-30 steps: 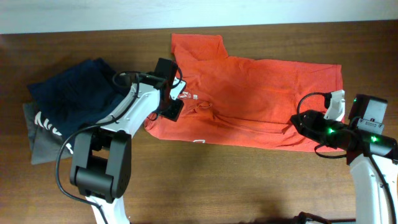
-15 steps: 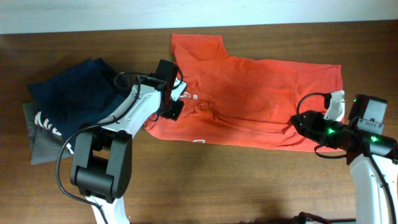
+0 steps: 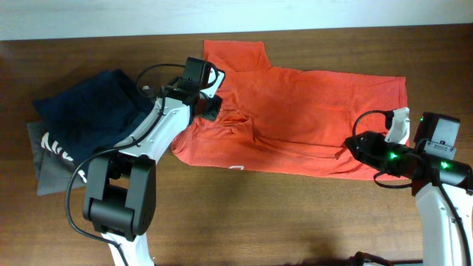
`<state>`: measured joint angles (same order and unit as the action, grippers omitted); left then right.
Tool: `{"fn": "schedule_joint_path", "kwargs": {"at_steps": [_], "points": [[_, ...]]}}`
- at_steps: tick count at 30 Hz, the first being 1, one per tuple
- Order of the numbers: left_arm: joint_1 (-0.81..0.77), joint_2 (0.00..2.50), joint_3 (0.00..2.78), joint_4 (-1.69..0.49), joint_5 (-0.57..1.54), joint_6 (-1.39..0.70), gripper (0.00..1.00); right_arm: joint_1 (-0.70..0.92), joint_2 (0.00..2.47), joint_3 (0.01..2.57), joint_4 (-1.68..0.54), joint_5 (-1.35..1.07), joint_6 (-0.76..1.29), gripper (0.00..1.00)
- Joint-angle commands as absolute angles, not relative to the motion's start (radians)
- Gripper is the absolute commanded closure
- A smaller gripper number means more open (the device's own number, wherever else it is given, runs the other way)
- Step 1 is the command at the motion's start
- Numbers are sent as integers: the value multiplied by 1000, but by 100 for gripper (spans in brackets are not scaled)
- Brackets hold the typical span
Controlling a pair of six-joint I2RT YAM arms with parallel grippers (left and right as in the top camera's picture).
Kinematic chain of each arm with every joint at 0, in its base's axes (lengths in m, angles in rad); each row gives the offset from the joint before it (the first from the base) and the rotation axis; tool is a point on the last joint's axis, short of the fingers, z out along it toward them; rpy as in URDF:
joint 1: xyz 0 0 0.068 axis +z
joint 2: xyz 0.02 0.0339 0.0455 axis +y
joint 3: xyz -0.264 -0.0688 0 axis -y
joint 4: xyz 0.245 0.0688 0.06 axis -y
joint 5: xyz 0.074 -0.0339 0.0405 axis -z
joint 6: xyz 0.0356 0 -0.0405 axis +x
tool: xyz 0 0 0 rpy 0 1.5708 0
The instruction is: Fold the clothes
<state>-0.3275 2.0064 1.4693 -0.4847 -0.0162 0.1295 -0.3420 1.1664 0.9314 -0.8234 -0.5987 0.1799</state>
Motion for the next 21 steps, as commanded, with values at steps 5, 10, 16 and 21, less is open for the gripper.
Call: {"fn": "schedule_joint_path", "kwargs": {"at_steps": [5, 10, 16, 21], "points": [[-317, 1967, 1511, -595, 14, 128, 71, -333, 1168, 944, -825, -590, 171, 59], [-326, 1959, 1507, -760, 134, 152, 87, -333, 1168, 944, -819, -589, 171, 59], [-334, 1983, 1420, -726, 117, 210, 100, -333, 1168, 944, -811, -589, 172, 59], [-332, 1998, 1390, -621, 104, 215, 100, -333, 1168, 944, -812, -589, 172, 59]]}}
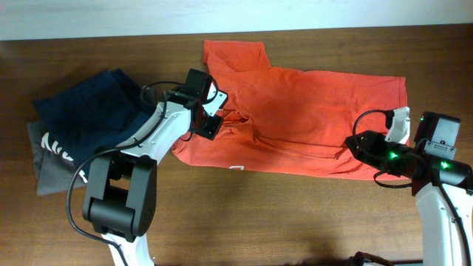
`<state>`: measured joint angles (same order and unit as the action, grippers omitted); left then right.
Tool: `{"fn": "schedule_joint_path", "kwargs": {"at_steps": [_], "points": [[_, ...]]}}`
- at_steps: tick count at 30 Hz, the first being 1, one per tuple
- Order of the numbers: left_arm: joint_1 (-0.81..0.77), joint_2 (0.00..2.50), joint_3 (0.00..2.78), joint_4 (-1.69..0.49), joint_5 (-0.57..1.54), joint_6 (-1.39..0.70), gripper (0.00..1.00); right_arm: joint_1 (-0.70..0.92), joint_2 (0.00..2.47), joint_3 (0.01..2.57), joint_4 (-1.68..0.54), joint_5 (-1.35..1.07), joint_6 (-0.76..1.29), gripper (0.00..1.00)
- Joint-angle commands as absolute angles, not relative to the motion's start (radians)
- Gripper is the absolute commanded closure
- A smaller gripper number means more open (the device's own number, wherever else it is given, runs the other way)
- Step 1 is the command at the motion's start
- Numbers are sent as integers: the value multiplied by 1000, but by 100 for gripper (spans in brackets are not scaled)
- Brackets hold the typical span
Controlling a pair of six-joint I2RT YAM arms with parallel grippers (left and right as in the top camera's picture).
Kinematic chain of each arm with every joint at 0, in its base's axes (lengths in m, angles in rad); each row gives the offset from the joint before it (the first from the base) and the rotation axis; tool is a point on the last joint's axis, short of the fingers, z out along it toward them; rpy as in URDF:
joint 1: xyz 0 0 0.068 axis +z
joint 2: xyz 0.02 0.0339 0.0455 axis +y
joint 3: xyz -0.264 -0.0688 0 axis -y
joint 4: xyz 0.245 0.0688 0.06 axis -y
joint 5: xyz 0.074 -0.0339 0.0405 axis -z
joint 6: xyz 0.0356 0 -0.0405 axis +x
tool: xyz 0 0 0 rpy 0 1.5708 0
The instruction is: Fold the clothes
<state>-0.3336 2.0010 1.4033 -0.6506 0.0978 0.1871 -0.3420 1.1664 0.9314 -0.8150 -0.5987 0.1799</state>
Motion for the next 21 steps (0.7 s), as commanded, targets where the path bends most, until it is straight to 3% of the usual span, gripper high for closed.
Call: {"fn": "schedule_joint_path", "kwargs": {"at_steps": [1, 10, 21], "points": [[-332, 2000, 1390, -609, 104, 222, 100, -333, 1168, 944, -812, -589, 172, 59], [-332, 2028, 1391, -457, -41, 263, 100, -333, 1168, 944, -812, -590, 172, 59], [-334, 1898, 1473, -775, 67, 248, 100, -333, 1168, 944, -819, -589, 172, 59]]}}
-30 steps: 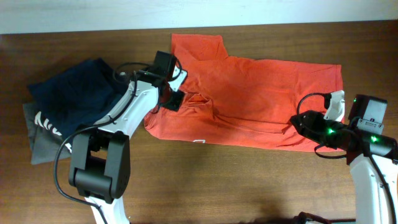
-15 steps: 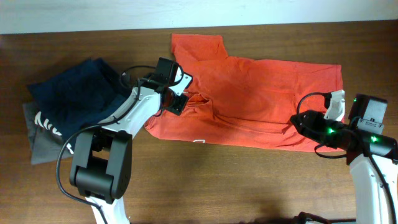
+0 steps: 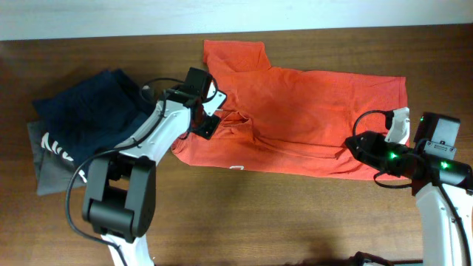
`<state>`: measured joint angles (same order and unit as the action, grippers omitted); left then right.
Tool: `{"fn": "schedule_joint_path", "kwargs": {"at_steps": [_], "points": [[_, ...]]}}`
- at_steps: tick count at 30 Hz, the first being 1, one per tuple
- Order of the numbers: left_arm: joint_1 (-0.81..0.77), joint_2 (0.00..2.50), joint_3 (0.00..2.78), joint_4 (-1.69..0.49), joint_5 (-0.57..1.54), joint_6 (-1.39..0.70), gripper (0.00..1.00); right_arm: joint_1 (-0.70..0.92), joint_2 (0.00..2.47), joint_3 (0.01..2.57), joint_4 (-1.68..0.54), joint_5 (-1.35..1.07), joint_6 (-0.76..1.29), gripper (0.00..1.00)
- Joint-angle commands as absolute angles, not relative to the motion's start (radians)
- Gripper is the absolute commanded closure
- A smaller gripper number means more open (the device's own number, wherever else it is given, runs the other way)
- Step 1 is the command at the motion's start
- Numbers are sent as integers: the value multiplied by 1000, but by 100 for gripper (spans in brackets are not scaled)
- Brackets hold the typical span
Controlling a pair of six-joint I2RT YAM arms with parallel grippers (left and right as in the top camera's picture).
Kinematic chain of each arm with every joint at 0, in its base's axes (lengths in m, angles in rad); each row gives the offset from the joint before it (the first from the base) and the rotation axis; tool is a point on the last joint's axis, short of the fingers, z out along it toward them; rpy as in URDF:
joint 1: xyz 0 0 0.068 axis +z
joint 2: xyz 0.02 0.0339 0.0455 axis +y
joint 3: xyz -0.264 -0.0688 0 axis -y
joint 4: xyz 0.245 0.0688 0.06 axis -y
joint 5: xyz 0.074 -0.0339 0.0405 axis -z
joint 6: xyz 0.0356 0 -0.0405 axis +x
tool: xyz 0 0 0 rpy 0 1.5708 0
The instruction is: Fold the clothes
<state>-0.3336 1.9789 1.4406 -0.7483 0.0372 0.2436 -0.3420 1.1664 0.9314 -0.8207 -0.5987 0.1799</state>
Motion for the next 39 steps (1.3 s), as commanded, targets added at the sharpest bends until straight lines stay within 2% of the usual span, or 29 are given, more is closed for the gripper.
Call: {"fn": "schedule_joint_path", "kwargs": {"at_steps": [1, 21, 30, 35, 39], "points": [[-334, 1898, 1473, -795, 68, 248, 100, -333, 1168, 944, -819, -589, 172, 59], [-333, 2049, 1409, -628, 36, 282, 100, -333, 1168, 944, -812, -589, 172, 59], [-329, 2049, 1410, -402, -72, 292, 100, -333, 1168, 944, -812, -590, 172, 59], [-326, 2043, 1469, -508, -25, 275, 99, -333, 1168, 944, -812, -589, 172, 59], [-340, 2011, 1504, -626, 7, 275, 92, -333, 1168, 944, -810, -589, 172, 59]]}}
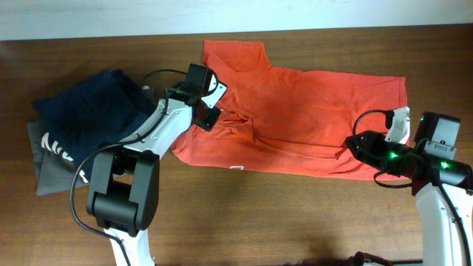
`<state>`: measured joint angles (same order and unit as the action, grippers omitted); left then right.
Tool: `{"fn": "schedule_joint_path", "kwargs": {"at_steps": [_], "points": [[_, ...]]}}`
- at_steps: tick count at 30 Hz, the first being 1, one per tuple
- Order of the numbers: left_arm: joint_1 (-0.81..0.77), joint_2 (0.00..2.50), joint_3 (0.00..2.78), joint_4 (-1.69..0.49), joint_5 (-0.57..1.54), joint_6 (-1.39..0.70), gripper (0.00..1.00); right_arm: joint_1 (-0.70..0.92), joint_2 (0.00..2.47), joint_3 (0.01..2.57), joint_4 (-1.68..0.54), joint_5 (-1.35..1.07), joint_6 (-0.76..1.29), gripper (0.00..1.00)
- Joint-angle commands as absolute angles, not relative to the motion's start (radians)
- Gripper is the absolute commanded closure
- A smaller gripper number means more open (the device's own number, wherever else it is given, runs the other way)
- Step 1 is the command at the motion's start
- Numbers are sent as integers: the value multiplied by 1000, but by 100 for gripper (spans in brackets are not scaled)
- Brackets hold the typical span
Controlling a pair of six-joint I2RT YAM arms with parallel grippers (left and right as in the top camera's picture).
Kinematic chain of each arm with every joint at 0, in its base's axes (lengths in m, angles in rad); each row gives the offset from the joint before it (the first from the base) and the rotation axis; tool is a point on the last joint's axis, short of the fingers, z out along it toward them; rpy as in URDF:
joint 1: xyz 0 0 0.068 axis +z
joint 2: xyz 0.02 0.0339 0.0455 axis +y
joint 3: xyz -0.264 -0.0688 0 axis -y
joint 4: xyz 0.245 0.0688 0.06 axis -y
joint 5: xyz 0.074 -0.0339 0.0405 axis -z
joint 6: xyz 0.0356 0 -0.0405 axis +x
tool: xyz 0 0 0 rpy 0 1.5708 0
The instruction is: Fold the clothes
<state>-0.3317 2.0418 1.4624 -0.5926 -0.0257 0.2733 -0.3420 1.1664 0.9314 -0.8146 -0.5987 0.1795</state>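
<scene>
An orange T-shirt [295, 118] lies spread across the middle of the wooden table, one sleeve pointing to the far edge and creases near its left side. My left gripper [210, 117] sits low on the shirt's left part by a raised fold; its jaw state is not readable from above. At the shirt's lower right corner my right gripper [352, 146] rests against the hem, apparently pinching cloth, but the fingers are too dark to tell.
A dark navy garment [92, 111] lies folded at the left, on top of a grey garment [52, 159] with white lettering. The table's far edge [111, 35] meets a pale wall. Cables loop off both arms.
My left gripper has shifted slightly toward the far right and turned a little on the shirt's left part. The right arm and the shirt's outline look unchanged.
My left gripper was over the shirt's left shoulder area, then lower and nearer on the creased part, staying there with small shifts. The right gripper stayed at the lower right hem throughout. The shirt's shape is nearly the same.
</scene>
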Motion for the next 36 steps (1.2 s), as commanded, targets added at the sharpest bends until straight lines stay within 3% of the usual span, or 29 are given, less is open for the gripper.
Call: {"fn": "schedule_joint_path", "kwargs": {"at_steps": [1, 8, 20, 25, 36], "points": [[-346, 1998, 1505, -641, 7, 276, 92, -333, 1168, 944, -810, -589, 172, 59], [-383, 1976, 1486, -737, 8, 279, 90, -333, 1168, 944, -812, -563, 172, 59], [-406, 2063, 1411, -592, 9, 343, 86, -333, 1168, 944, -812, -563, 172, 58], [-406, 2078, 1411, -622, 35, 343, 100, -333, 1168, 944, -812, -563, 172, 59], [-406, 2110, 1411, -574, 44, 380, 100, -333, 1168, 944, -812, -563, 172, 59]]}}
